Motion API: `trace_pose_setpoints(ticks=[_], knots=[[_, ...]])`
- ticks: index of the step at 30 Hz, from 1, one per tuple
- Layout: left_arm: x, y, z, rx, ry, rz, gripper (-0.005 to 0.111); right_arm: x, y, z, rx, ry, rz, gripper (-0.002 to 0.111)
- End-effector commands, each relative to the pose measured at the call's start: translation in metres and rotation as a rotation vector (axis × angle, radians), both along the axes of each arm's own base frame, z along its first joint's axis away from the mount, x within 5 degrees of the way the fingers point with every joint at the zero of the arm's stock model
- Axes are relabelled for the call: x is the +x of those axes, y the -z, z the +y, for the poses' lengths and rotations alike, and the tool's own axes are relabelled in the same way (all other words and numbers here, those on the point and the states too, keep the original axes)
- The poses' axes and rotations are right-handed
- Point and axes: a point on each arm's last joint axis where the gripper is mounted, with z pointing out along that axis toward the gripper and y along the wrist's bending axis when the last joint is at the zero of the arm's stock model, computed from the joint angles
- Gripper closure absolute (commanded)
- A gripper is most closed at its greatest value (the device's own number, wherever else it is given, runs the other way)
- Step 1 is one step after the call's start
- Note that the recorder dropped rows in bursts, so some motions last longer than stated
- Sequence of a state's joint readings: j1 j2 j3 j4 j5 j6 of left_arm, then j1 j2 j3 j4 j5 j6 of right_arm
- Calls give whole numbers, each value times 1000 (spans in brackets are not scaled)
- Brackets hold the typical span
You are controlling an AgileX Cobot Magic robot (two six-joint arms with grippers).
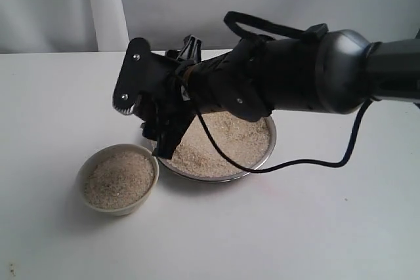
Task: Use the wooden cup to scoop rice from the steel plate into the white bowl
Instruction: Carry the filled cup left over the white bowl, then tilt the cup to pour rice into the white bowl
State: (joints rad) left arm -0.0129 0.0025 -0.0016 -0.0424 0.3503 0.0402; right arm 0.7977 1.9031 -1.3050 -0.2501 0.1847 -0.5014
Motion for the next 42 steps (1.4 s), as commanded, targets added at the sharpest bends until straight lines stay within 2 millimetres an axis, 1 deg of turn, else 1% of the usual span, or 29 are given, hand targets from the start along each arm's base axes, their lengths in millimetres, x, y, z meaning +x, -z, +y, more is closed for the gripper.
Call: trace_pose_setpoints(ticks=[1, 4, 5, 7, 9, 11, 14, 15, 17, 19, 23, 27, 30, 32, 36, 39, 42], knots=[[0, 0, 0, -3, 1, -7, 107, -12, -7, 12, -10, -83, -72, 108], [0, 0, 0, -3, 1, -7, 107, -11, -14, 19, -7, -86, -80, 108], [0, 0, 0, -3, 1, -7, 107, -8, -20, 21, -7, -81, -87, 108], [0, 0, 0, -3, 1, -7, 107, -1, -25, 27, -31, -63, -78, 108], [0, 0, 0, -3, 1, -7, 107, 5, -27, 34, -64, -45, -60, 108], [0, 0, 0, -3, 1, -7, 107, 10, -22, 42, -128, -42, -52, 108], [0, 0, 0, -3, 1, -7, 107, 9, -17, 58, -213, -55, -61, 108], [0, 0, 0, -3, 1, -7, 107, 5, -11, 69, -275, -74, -74, 108], [0, 0, 0, -3, 1, -7, 107, -1, -2, 79, -348, -84, -102, 108], [0, 0, 0, -3, 1, -7, 107, -7, 8, 84, -434, -96, -141, 108], [0, 0, 0, -3, 1, -7, 107, -16, 16, 85, -584, -94, -176, 108], [0, 0, 0, -3, 1, -7, 107, -19, 23, 84, -652, -88, -179, 108], [0, 0, 0, -3, 1, -7, 107, -21, 32, 86, -780, -94, -248, 108], [0, 0, 0, -3, 1, -7, 107, -29, 38, 91, -871, -113, -318, 108], [0, 0, 0, -3, 1, -7, 107, -37, 37, 100, -930, -147, -426, 108], [0, 0, 0, -3, 1, -7, 107, -40, 34, 102, -977, -144, -481, 108], [0, 0, 0, -3, 1, -7, 107, -39, 32, 100, -1000, -135, -494, 108]])
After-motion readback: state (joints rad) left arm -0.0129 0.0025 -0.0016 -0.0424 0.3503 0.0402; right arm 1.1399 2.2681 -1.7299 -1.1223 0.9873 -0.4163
